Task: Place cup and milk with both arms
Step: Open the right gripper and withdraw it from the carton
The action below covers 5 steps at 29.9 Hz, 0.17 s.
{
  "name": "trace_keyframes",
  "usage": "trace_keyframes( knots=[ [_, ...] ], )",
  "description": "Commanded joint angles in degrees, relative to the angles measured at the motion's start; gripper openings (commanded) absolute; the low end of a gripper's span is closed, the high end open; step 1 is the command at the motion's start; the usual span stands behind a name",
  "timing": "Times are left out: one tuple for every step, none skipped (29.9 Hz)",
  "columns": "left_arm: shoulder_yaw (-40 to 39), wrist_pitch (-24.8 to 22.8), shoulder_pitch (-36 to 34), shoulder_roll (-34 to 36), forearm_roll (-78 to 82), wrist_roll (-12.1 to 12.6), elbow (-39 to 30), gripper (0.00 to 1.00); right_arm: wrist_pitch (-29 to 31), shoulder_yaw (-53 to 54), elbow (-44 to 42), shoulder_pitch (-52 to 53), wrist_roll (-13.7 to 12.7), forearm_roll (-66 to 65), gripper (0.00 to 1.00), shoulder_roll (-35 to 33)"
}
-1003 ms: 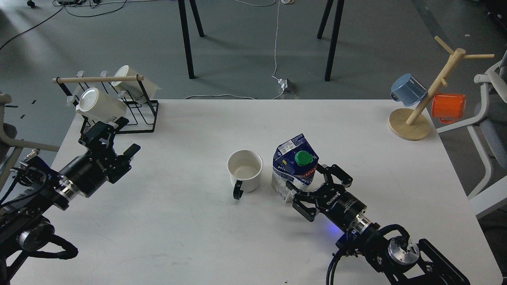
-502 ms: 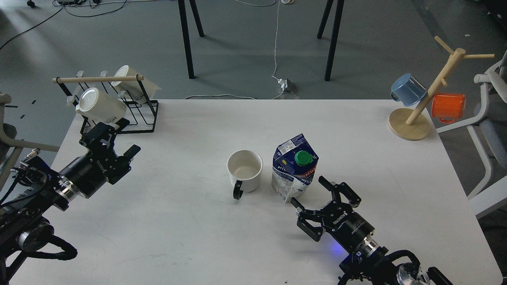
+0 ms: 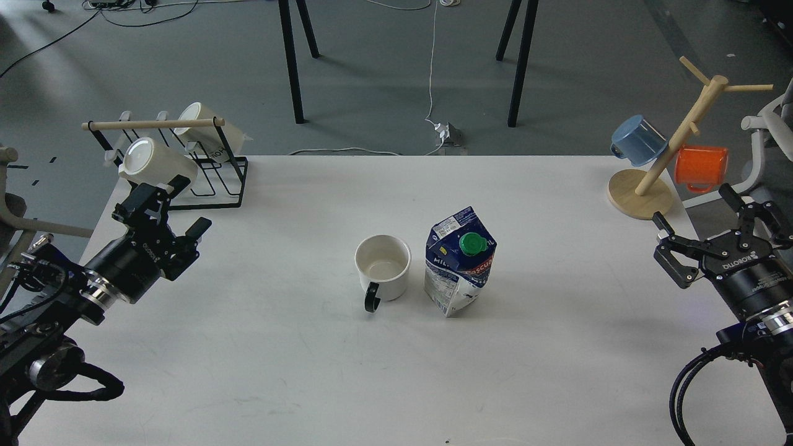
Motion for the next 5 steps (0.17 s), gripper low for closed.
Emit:
trace_keyframes(
  knots=[
    [-2.75, -0.26, 0.09, 0.21, -2.5, 0.0, -0.02, 0.98, 0.0, 0.1, -0.19, 0.82, 0.0, -0.15, 0.99, -0.12],
    [-3.37, -0.44, 0.26, 0.3, -3.2, 0.0, -0.02, 0.98, 0.0, 0.1, -0.19, 0.9, 0.0, -0.15, 0.99, -0.12],
    [-3.9, -0.44, 0.44, 0.3, -3.56, 0.0, -0.02, 0.98, 0.0, 0.1, -0.19, 1.08, 0.0, -0.15, 0.99, -0.12],
    [-4.34, -0.53, 0.44, 0.3, -3.65, 0.0, -0.02, 0.98, 0.0, 0.1, -0.19, 1.17, 0.0, -0.15, 0.99, -0.12],
    [-4.86, -0.53, 0.44, 0.3, -3.74, 0.0, -0.02, 0.98, 0.0, 0.1, -0.19, 1.34, 0.0, -0.24, 0.99, -0.12]
  ],
)
